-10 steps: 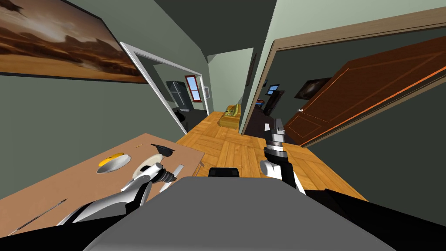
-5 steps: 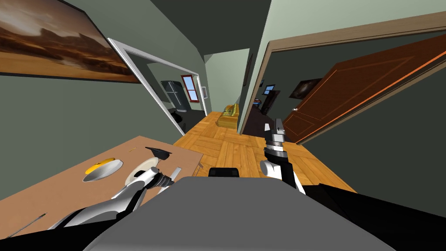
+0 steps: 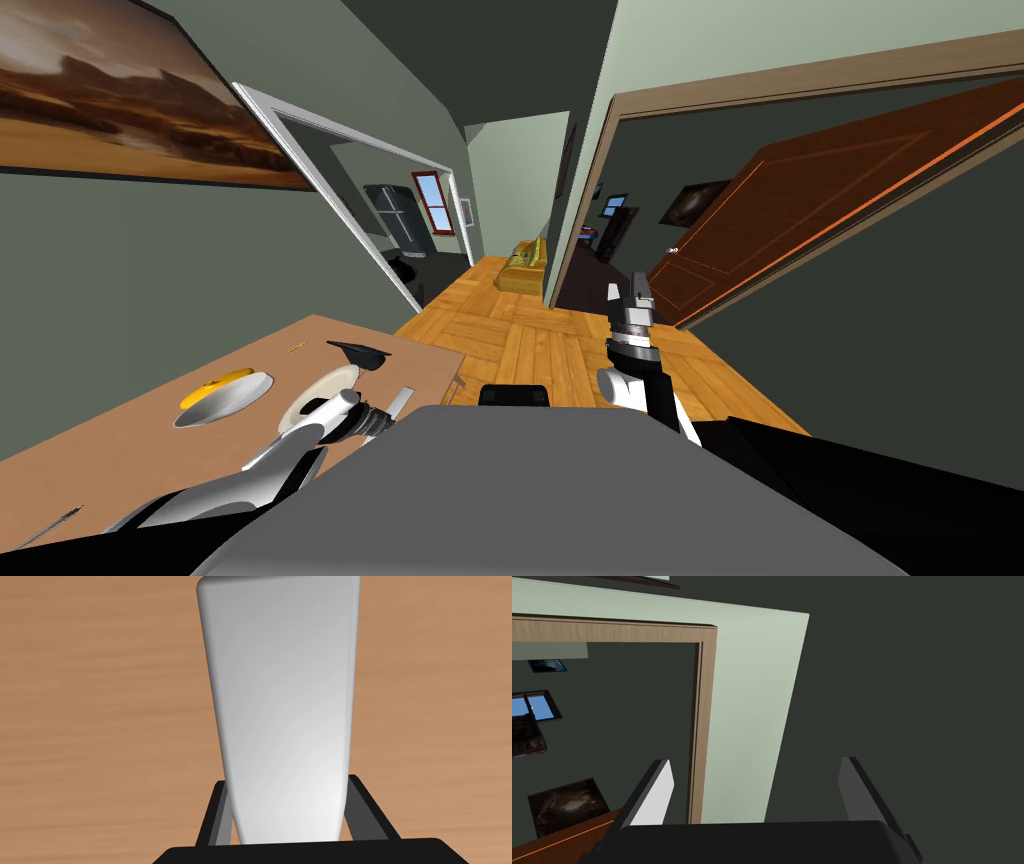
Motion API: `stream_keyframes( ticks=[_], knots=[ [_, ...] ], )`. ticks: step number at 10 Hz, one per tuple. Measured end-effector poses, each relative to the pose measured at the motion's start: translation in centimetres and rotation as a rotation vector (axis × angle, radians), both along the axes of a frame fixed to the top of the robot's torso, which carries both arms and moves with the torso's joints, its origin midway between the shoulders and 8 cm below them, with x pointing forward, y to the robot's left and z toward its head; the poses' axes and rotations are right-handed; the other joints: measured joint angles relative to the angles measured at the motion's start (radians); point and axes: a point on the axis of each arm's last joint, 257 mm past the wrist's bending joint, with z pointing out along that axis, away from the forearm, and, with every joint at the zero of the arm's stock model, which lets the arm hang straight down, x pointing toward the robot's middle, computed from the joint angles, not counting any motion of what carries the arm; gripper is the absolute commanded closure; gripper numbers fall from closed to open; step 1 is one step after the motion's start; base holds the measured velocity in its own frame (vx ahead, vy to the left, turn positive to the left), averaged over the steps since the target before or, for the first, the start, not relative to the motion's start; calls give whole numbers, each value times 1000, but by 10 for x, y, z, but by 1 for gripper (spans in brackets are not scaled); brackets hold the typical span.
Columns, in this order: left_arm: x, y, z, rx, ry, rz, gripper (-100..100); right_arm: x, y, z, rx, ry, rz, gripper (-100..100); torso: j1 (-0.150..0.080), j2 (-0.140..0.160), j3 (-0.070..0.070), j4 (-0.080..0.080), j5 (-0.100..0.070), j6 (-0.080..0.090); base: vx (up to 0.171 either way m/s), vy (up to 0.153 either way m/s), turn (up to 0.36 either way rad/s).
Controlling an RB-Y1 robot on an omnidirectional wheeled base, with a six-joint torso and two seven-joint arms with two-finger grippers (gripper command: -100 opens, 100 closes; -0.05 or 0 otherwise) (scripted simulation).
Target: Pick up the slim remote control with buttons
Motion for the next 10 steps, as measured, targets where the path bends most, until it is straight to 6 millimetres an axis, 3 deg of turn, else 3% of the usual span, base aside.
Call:
stream_keyframes(
  ticks=[3,4,5,10],
  knots=[
    [0,0,0,-1,0,0,100,0,0,0,0,0,0,0,2,0,0,0,1,0,0,0,0],
    [0,0,0,-1,0,0,0,0,0,0,0,0,0,0,2,0,0,0,1,0,0,0,0],
    [0,0,0,-1,0,0,100,0,0,0,0,0,0,0,2,0,0,0,0,0,-14,8,133],
    [40,-7,8,5,-26,-38,100,0,0,0,0,0,0,0,1,1,1,1,-1,-1,-17,4,94]
  ],
)
